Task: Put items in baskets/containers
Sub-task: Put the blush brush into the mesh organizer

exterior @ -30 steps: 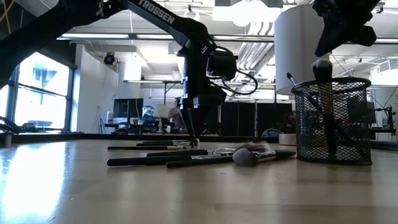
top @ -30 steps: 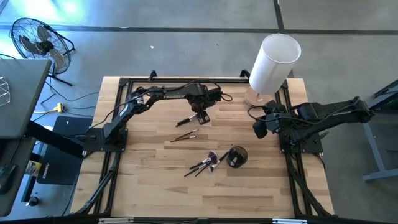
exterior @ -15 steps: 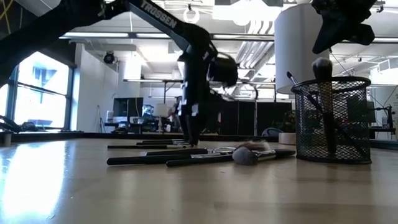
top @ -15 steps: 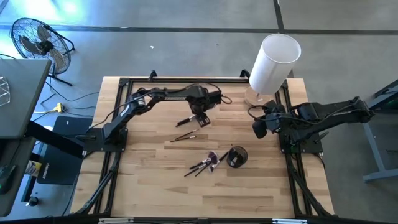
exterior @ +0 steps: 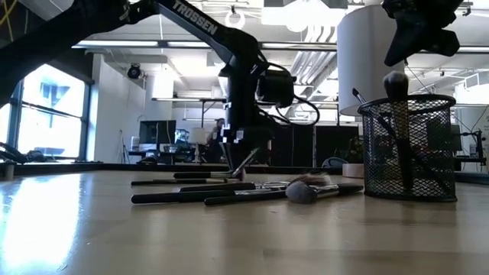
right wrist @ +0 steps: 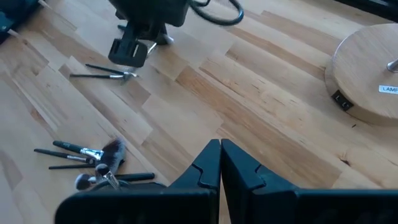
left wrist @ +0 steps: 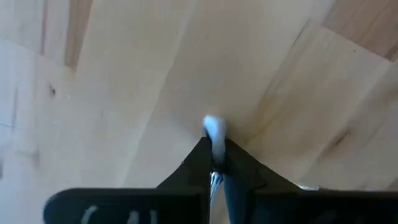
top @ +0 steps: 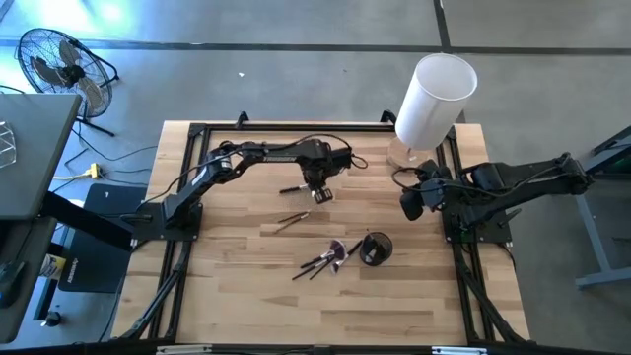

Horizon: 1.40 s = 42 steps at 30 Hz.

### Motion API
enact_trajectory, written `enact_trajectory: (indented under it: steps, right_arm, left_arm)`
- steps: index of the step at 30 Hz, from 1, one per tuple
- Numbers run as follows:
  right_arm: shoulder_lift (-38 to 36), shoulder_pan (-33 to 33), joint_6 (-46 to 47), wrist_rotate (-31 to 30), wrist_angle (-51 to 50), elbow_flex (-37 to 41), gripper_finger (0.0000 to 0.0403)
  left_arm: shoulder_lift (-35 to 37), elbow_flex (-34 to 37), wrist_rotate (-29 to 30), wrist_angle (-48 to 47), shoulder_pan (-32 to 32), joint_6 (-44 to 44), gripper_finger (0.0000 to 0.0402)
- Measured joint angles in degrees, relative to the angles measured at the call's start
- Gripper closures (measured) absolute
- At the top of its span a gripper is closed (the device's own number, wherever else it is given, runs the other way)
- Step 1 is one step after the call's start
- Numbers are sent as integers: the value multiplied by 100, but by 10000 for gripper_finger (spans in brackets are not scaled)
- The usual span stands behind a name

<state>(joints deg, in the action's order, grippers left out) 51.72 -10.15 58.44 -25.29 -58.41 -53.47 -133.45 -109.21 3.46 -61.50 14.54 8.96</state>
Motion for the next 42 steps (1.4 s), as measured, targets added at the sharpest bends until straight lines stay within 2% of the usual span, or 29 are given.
enact_trajectory:
  steps: [5,12,16,19,22,25,27,32,34,37,42]
  right_arm:
    - [2,0,-87,39,-9,0,401]
    - [2,0,-194,41,-16,0,401]
    - [1,-2,-249,95,-25,0,402]
    - [2,-1,-305,175,-43,0,401]
    - [2,-2,-328,192,-48,0,401]
    - [0,-2,-344,239,-65,0,402]
    - [2,-2,-346,265,-68,0,401]
    - [2,-2,-348,434,-70,0,402]
    - [2,-29,-393,440,-70,0,401]
    - [2,-93,-497,342,-68,0,401]
    - [2,-177,-562,188,-60,0,401]
  left_arm:
    - [-47,-226,338,-220,-176,158,392]
    - [18,-996,256,-886,-312,425,397]
    - [316,-1246,597,-910,-434,490,398]
    - [606,-1145,594,-799,-508,587,398]
    - [987,-874,572,-148,-543,638,399]
    - [1512,-280,463,204,-521,751,399]
    - [1749,268,430,671,-521,974,399]
    - [2192,1767,296,1141,-526,1491,399]
    - [2316,2175,335,1002,-526,1770,399]
    - [2330,2422,284,1091,-524,2026,385]
    - [2247,2461,-197,1040,-521,2266,345]
